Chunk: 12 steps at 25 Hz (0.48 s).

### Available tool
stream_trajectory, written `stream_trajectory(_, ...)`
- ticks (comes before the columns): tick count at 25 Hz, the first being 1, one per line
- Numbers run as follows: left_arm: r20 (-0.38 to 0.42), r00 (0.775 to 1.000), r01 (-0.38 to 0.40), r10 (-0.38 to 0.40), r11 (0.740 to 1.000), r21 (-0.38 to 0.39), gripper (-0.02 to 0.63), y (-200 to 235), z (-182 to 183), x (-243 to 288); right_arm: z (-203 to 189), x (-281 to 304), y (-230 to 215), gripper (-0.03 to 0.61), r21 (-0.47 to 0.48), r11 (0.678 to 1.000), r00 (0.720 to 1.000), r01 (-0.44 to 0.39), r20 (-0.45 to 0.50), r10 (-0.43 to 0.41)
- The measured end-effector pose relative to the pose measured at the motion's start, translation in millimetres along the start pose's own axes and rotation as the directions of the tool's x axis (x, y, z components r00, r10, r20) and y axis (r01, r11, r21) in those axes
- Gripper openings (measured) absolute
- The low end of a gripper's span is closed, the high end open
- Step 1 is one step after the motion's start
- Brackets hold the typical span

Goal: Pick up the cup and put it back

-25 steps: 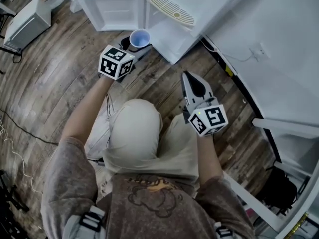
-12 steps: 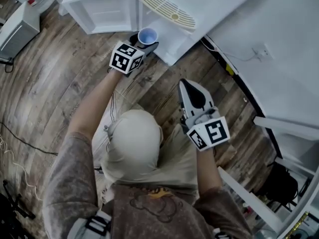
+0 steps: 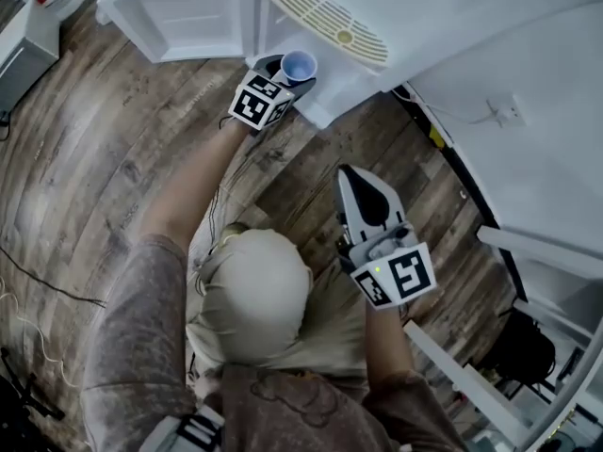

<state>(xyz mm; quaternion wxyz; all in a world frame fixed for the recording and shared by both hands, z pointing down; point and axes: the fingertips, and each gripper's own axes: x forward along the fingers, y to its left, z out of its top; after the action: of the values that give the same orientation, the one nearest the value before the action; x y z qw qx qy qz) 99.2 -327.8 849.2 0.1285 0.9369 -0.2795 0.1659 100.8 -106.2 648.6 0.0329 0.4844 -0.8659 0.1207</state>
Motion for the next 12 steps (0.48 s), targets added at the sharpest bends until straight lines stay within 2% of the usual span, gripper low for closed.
stream_trajectory(6,-0.009,1.0,-0.012,0.012,1.0,-0.01,0.291,8,-17,43,-3,-1,-13,0.002,0.007,0.999,0.999,0.044,-0.002,-0.044)
stream_trajectory(12,-0.041,0.999,-0.02,0.021,0.999,0.033,0.291,12,-31,79,-8,-5,-27,0.002,0.01,0.996,0.996,0.089,-0.012,-0.089)
